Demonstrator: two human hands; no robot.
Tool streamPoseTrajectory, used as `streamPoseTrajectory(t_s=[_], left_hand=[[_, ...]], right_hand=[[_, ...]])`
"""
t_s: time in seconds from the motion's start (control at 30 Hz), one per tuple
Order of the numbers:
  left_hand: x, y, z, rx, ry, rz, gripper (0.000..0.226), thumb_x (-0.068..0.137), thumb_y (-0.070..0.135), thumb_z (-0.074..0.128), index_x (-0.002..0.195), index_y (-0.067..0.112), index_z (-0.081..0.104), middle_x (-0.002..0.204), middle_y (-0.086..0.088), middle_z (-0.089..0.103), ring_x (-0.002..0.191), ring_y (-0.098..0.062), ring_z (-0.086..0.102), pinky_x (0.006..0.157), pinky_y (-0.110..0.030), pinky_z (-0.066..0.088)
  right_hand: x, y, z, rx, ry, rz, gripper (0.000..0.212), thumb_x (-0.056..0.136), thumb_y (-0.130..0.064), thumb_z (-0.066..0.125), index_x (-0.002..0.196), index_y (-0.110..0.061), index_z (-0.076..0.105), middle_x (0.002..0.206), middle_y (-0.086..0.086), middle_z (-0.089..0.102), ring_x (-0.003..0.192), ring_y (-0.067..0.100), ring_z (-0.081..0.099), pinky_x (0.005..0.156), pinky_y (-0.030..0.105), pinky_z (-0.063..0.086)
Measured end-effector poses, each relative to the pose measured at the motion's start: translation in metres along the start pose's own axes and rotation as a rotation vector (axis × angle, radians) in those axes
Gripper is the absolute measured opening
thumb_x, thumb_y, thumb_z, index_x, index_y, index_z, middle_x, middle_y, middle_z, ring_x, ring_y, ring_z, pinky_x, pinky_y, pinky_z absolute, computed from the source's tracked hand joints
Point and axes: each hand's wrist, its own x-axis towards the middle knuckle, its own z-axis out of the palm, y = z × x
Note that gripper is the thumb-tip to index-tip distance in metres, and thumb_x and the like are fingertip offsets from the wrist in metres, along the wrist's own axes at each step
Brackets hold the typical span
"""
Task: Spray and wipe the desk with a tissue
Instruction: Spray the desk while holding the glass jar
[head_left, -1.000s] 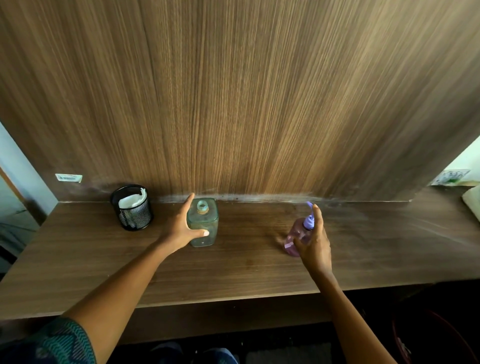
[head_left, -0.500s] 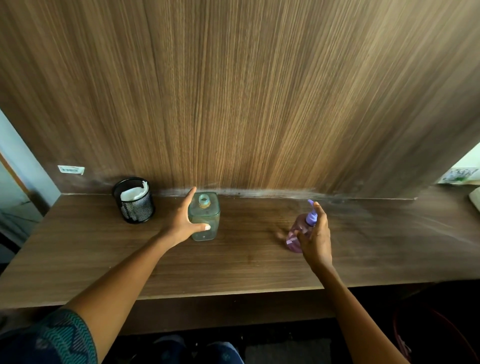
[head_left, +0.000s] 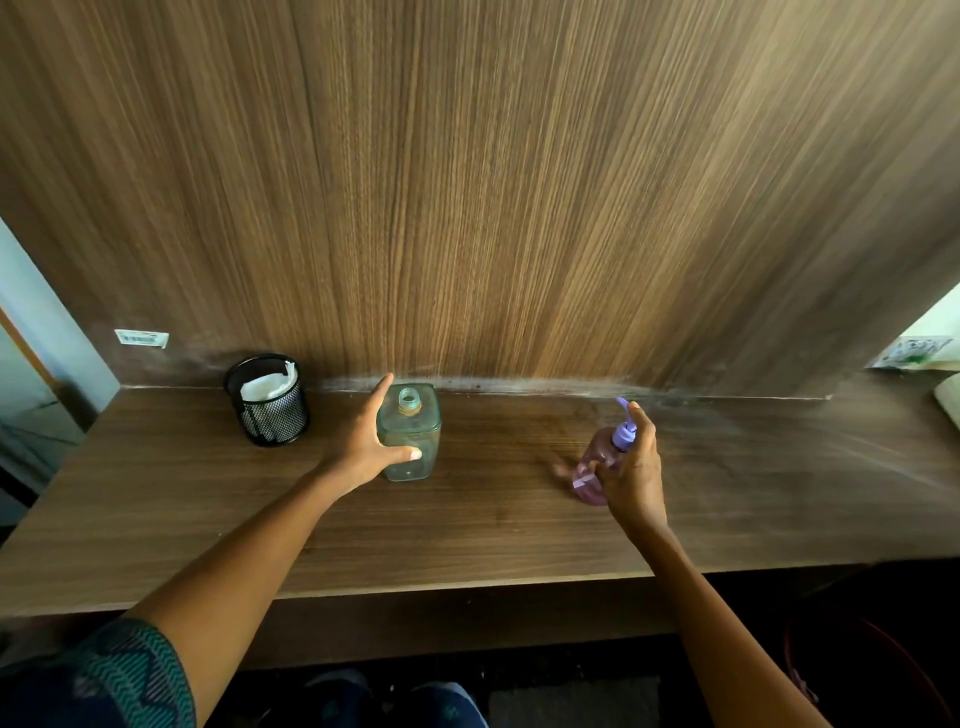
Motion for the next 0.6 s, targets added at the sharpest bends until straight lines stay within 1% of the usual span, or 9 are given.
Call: streamPoseTrajectory(t_s=[0.07,0.1,0.17,0.2,0.27,0.3,0.4,0.53,0.6], left_hand=[[0.0,0.0,0.0,0.004,0.001,-0.002,0.113,0.059,0.018,0.085,0.144,0.039,0.014,0.146,-0.004,0.04,0.131,-0.02,0.041,0.104,-0.044,0.043],[0.0,0.0,0.0,0.003,0.002,-0.004,0.113,0.059,0.018,0.085,0.144,0.039,0.014,0.146,-0.005,0.04,0.131,-0.021,0.041,0.103,-0.045,0.043],[-0.001,0.0,0.0,0.004,0.004,-0.002,0.113,0.059,0.018,0.085,0.144,0.039,0.014,0.145,-0.005,0.04,0.131,-0.021,0.041,0.103,-0.044,0.043],[-0.001,0.0,0.0,0.004,0.005,0.002,0.112,0.059,0.018,0.085,0.144,0.038,0.014,0.145,-0.005,0.04,0.132,-0.021,0.041,0.104,-0.044,0.043],[-0.001,0.0,0.0,-0.003,0.007,0.012,0.112,0.06,0.017,0.085,0.144,0.036,0.014,0.146,-0.005,0.039,0.133,-0.021,0.039,0.105,-0.043,0.041],[-0.001,0.001,0.001,-0.005,0.008,0.019,0.111,0.061,0.015,0.084,0.145,0.034,0.015,0.147,-0.005,0.038,0.134,-0.021,0.038,0.107,-0.042,0.039],[-0.002,0.003,0.001,-0.002,0.014,0.034,0.109,0.063,0.013,0.083,0.146,0.03,0.015,0.148,-0.006,0.035,0.135,-0.02,0.035,0.109,-0.039,0.036],[-0.002,0.002,0.001,-0.001,0.009,0.028,0.109,0.063,0.013,0.083,0.145,0.033,0.014,0.149,-0.006,0.035,0.135,-0.02,0.036,0.107,-0.037,0.038],[-0.002,0.002,0.001,-0.005,0.009,0.026,0.109,0.063,0.013,0.083,0.145,0.033,0.014,0.149,-0.006,0.035,0.135,-0.02,0.036,0.106,-0.036,0.038]], right_hand=[[0.004,0.009,0.001,-0.045,-0.012,-0.005,0.105,0.056,-0.041,0.083,0.137,-0.052,0.016,0.115,0.018,0.055,0.105,0.034,0.058,0.093,0.052,0.048],[0.004,0.007,0.001,-0.048,0.0,-0.004,0.103,0.059,-0.036,0.082,0.137,-0.048,0.017,0.115,0.018,0.054,0.105,0.033,0.057,0.092,0.052,0.049],[0.001,0.002,0.0,-0.064,0.022,-0.007,0.1,0.063,-0.018,0.081,0.139,-0.04,0.019,0.12,0.016,0.051,0.109,0.032,0.054,0.092,0.054,0.048],[0.0,0.0,0.0,-0.072,0.017,-0.016,0.101,0.064,-0.014,0.081,0.139,-0.042,0.019,0.121,0.017,0.05,0.11,0.033,0.053,0.093,0.054,0.048],[-0.004,-0.007,-0.001,-0.071,0.002,-0.032,0.104,0.065,-0.014,0.08,0.139,-0.047,0.015,0.122,0.018,0.049,0.111,0.035,0.053,0.094,0.054,0.047],[-0.007,-0.011,-0.002,-0.057,0.002,-0.032,0.104,0.067,-0.01,0.078,0.143,-0.044,0.015,0.127,0.017,0.047,0.115,0.035,0.05,0.096,0.053,0.046],[-0.012,-0.021,-0.003,-0.089,0.019,-0.031,0.096,0.075,0.001,0.07,0.148,-0.025,0.015,0.14,0.014,0.037,0.125,0.03,0.038,0.103,0.051,0.039],[-0.013,-0.021,-0.005,-0.099,0.003,-0.05,0.1,0.07,-0.01,0.076,0.149,-0.021,0.014,0.144,0.015,0.032,0.129,0.031,0.034,0.104,0.051,0.036],[-0.012,-0.022,-0.005,-0.094,0.0,-0.047,0.1,0.07,-0.01,0.076,0.148,-0.02,0.014,0.144,0.015,0.032,0.13,0.031,0.034,0.104,0.051,0.037]])
